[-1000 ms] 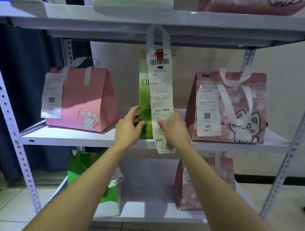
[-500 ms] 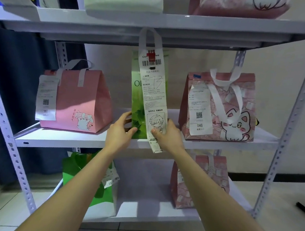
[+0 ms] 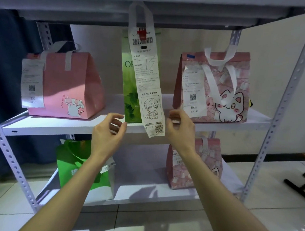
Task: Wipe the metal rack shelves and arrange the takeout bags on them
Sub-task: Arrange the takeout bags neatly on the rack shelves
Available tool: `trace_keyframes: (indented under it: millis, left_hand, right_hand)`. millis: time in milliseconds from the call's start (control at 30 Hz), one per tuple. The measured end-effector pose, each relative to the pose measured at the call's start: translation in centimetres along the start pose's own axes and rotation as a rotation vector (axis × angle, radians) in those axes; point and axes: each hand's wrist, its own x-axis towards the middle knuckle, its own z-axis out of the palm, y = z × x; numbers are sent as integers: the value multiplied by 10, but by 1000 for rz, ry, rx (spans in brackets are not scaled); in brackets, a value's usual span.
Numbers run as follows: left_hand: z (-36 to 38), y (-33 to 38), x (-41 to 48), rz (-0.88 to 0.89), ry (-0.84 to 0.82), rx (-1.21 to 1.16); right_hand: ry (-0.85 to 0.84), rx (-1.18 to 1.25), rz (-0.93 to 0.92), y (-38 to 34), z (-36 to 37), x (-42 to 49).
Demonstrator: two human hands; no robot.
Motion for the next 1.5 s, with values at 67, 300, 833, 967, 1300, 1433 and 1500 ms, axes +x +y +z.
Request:
trace_keyframes:
  millis: [67,300,833,967,1300,1433,1500]
  left_hand:
    - [10,-7,-11,-4,-70,-1]
    - [81,-50,-66,-140,-433,53]
    - [235,-67,-134,-433,-751,-17]
    - [237,-73,-142,-528,-706,-81]
    - [111,-127,-144,-572,-495,117]
    - [78,-133,-136,-567,-537,190]
    - [62,-134,-136,-562,-537,156]
  right_hand:
    - [33,8,-2,10,-8,-12]
    - [-72,-94,225,102,-38,-62]
    - [-145,-357,680,279,-106,-83]
    - [-230,-315,702,287,-93,-82]
    - [-437,-218,565,228,10,-110]
    - [-361,-246,572,200,35,-112]
    - [-151,-306,432,182,45,-115]
